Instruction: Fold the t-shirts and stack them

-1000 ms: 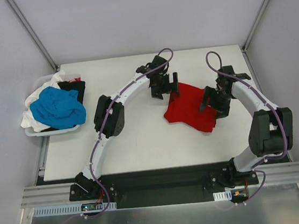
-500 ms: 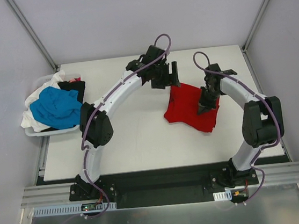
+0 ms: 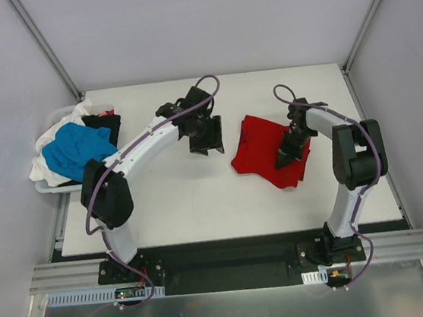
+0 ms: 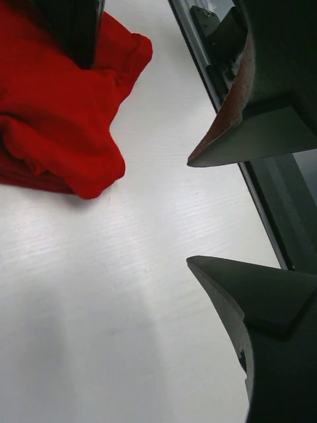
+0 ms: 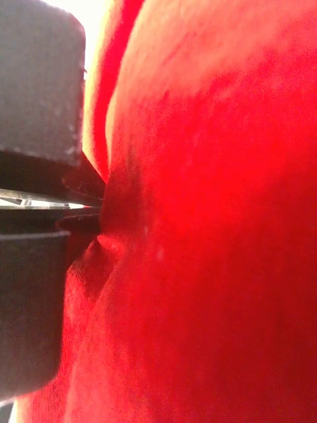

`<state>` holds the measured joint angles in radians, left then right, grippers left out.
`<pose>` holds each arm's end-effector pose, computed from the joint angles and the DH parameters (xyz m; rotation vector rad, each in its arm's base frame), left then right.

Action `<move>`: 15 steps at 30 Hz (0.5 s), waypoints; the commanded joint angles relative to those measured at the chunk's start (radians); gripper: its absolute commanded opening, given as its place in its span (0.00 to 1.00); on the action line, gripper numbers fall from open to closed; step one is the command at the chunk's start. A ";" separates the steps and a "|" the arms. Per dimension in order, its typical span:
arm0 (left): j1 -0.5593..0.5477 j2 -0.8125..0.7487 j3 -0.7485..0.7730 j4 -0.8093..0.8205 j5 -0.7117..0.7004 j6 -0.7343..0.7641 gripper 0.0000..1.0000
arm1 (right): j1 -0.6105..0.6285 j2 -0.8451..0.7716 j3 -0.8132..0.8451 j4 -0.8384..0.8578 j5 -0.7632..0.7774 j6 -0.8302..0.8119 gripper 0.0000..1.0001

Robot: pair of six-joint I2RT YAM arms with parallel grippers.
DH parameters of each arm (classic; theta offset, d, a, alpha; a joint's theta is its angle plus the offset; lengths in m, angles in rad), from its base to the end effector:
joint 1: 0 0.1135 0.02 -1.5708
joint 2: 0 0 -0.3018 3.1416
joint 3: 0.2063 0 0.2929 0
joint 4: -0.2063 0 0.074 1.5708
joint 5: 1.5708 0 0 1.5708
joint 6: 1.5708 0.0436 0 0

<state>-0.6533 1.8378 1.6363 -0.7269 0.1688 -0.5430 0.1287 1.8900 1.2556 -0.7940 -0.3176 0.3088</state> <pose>0.3629 -0.2870 0.3124 0.2182 2.6139 -0.6746 0.3925 0.0645 0.1642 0.2379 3.0192 0.5203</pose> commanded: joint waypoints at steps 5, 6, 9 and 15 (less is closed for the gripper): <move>0.102 -0.112 0.083 -0.241 -0.236 0.069 0.59 | -0.170 -0.061 -0.002 -0.033 0.014 -0.082 0.01; 0.141 -0.104 0.101 -0.268 -0.244 0.077 0.59 | -0.187 -0.069 -0.002 -0.031 0.014 -0.089 0.01; 0.205 -0.089 0.131 -0.354 -0.241 0.080 0.59 | -0.248 -0.060 0.040 -0.043 0.020 -0.122 0.01; 0.270 -0.080 0.215 -0.431 -0.242 0.063 0.61 | -0.249 -0.029 0.157 -0.085 -0.031 -0.125 0.01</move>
<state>-0.3908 1.7603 1.7531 -1.0363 -0.0391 -0.4850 -0.1551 1.8874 1.3392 -0.8341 -0.3286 0.2111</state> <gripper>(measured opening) 0.603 0.012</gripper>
